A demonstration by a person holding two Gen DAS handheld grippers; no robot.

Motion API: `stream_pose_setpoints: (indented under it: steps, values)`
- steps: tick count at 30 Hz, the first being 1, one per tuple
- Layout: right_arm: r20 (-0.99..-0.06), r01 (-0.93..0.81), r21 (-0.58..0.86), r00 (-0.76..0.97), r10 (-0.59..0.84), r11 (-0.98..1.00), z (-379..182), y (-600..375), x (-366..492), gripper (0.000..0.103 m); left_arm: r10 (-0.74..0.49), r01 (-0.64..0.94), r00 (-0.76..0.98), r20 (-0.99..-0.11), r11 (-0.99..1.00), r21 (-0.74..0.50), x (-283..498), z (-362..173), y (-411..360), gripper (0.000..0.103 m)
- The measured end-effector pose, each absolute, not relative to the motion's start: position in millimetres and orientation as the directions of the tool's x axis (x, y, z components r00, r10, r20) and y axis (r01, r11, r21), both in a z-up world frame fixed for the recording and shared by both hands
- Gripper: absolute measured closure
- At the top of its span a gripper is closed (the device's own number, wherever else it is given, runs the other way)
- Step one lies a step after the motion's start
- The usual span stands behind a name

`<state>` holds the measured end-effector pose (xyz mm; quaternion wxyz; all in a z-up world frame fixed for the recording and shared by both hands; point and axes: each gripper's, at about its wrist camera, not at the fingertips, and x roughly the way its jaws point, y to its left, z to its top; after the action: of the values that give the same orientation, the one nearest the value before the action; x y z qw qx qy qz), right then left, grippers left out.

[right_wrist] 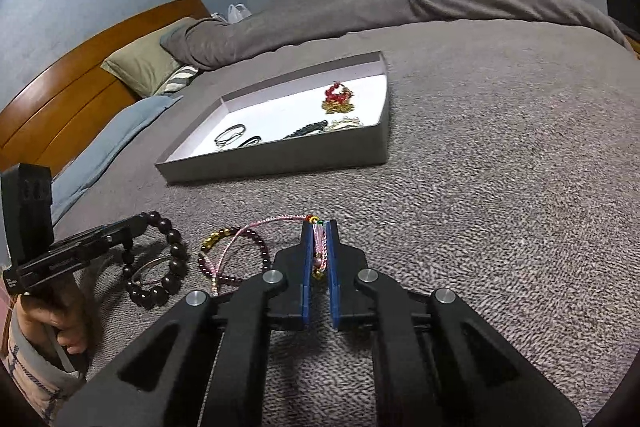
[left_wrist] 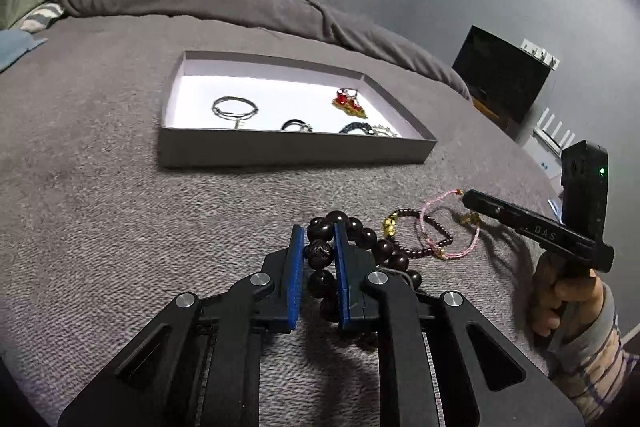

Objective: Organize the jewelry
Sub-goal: 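Grasp the black bead bracelet with the left gripper while the right grasps the pink cord bracelet, then carry both bracelets into the tray and open both grippers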

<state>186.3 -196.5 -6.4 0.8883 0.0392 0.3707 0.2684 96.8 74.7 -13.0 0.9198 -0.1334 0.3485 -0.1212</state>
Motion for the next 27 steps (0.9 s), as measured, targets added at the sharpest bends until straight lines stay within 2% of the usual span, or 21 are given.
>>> stream_pose_setpoints:
  steps: [8,12,15,27]
  values:
    - [-0.689,-0.427,0.254,0.550,0.473,0.868,-16.9,-191.3,192.1,0.095,-0.321,0.124,0.686,-0.653,0.936,-0.329,102.2,-22.6,71.6,0.087]
    - [-0.705,-0.429,0.242,0.539,0.461,0.870,-20.1,-188.2,192.6,0.089,-0.318,0.110,0.662,-0.678,0.937,-0.331,104.9,-28.2,71.7,0.087]
    - [-0.711,-0.426,0.233,0.539,0.452,0.874,-21.1,-187.3,192.2,0.089,-0.313,0.104,0.651,-0.691,0.939,-0.327,106.2,-31.2,71.6,0.084]
    - [-0.725,-0.435,0.207,0.534,0.436,0.876,-24.2,-180.9,192.9,0.090,-0.264,0.101,0.606,-0.751,0.961,-0.256,113.3,-38.0,61.2,0.083]
